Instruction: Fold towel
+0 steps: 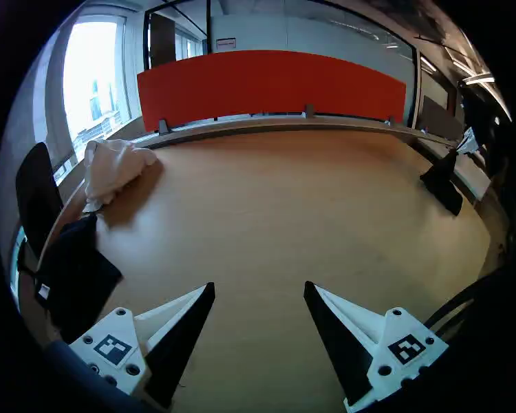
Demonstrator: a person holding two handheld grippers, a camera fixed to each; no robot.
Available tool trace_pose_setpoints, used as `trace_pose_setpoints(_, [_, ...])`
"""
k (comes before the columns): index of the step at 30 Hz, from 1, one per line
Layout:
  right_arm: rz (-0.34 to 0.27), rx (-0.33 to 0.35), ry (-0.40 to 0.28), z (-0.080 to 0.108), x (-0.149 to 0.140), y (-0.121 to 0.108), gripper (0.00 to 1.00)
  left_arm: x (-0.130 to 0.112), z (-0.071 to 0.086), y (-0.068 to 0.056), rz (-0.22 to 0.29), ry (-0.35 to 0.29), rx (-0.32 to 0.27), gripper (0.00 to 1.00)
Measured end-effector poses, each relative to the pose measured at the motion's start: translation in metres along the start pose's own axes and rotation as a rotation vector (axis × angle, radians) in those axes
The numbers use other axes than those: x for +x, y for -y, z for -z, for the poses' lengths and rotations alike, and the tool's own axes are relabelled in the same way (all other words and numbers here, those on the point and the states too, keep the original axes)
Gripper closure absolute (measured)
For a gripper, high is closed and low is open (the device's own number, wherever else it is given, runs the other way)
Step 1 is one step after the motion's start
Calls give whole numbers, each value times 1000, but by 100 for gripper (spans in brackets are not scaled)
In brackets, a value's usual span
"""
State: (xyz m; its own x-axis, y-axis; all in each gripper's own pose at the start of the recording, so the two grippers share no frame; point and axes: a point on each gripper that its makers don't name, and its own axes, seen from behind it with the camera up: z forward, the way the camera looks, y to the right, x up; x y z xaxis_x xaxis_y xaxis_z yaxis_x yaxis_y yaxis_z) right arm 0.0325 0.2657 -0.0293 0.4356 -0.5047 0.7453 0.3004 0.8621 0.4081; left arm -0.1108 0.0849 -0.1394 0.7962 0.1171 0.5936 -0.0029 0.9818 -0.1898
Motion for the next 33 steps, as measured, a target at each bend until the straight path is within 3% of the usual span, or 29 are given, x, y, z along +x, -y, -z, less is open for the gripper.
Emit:
trace_pose_setpoints(22, [-83,6,131,-18,-85,19,96,-2,4,8,-15,4,11,4])
trace_pose_setpoints(33, [-130,17,175,-30,-112,30,96,1,6,10,-27,4,17,4])
